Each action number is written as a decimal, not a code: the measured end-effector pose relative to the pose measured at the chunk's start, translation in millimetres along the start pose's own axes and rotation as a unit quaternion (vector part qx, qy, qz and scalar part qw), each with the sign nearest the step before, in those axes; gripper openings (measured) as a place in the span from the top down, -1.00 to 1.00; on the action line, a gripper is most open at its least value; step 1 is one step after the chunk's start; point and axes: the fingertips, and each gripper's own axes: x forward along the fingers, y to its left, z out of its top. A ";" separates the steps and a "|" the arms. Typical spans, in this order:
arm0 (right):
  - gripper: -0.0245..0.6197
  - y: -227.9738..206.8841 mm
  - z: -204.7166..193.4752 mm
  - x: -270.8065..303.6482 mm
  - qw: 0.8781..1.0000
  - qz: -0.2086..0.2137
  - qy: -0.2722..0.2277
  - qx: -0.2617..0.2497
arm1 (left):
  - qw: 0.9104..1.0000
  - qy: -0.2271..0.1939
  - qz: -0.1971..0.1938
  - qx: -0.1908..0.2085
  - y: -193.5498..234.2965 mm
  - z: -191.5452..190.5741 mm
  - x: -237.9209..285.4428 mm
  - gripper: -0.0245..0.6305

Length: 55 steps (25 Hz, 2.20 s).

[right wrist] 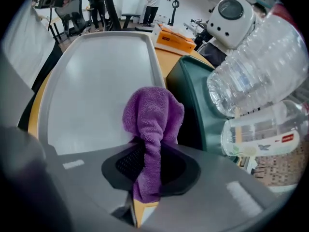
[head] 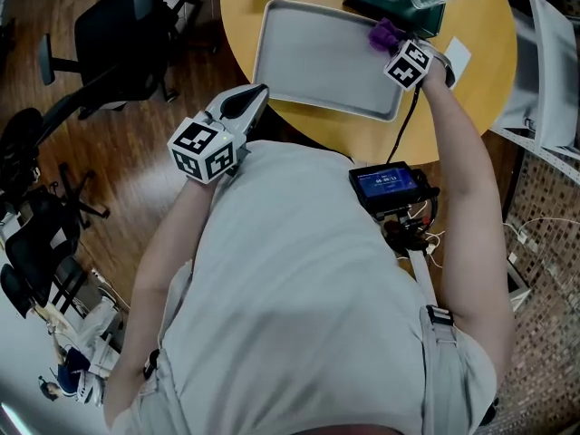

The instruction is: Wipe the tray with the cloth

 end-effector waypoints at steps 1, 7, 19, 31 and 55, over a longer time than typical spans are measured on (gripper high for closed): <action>0.70 3.5 0.9 0.3 1.000 -0.002 0.003 -0.005 | 1.000 0.001 -0.003 0.002 -1.9 -0.7 1.5 0.93; 0.71 43.3 -19.3 -19.8 1.000 0.014 -0.022 -0.005 | 1.000 0.001 -0.012 0.016 -30.5 3.2 13.4 0.93; 0.71 75.1 23.9 -17.6 0.992 0.022 -0.071 -0.104 | 1.000 -0.004 0.002 0.007 -27.2 -6.3 8.3 0.93; 0.71 87.2 148.9 -14.0 0.971 0.025 -0.105 -0.215 | 0.998 -0.037 0.052 -0.020 3.7 -10.6 -34.7 0.93; 0.71 161.0 219.4 -28.9 0.936 0.017 -0.104 -0.335 | 0.997 -0.060 0.037 -0.016 22.0 -1.1 -64.2 0.93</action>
